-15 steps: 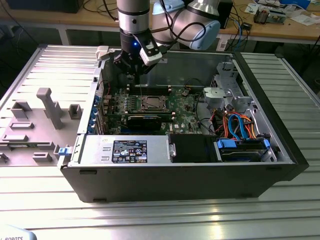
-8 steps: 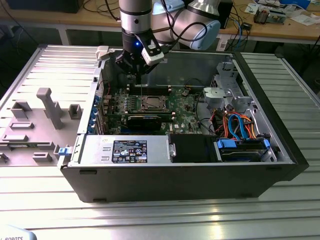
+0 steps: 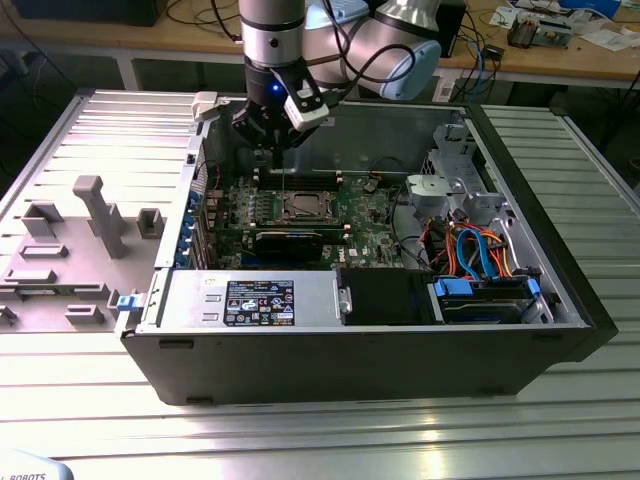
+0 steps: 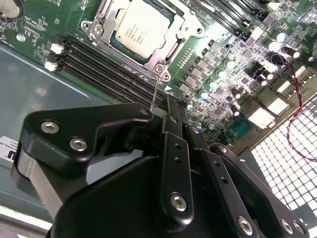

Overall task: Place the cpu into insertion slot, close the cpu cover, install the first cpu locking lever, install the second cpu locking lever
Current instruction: 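Install the first cpu locking lever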

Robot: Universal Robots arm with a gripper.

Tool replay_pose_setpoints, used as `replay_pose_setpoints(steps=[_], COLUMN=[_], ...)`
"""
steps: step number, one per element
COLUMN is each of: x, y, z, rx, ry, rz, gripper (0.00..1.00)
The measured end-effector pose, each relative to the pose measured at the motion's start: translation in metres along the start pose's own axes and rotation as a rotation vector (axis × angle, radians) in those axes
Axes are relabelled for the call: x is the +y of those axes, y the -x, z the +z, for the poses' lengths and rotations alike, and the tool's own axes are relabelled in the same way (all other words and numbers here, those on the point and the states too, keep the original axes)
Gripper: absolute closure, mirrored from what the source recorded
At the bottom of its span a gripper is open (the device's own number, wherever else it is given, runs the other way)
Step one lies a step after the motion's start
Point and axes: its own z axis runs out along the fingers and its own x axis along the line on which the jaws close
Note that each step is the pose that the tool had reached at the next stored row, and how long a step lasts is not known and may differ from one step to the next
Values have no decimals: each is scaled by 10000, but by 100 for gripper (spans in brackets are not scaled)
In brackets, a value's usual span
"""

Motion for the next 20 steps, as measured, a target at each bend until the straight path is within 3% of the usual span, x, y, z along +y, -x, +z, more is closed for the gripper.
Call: replay_pose_setpoints(steps=[18,20], x=[-8,-40], y=[79,89], z=[15,29], rx=[0,-11], ry=[3,176], rz=[1,5], gripper=[89,89])
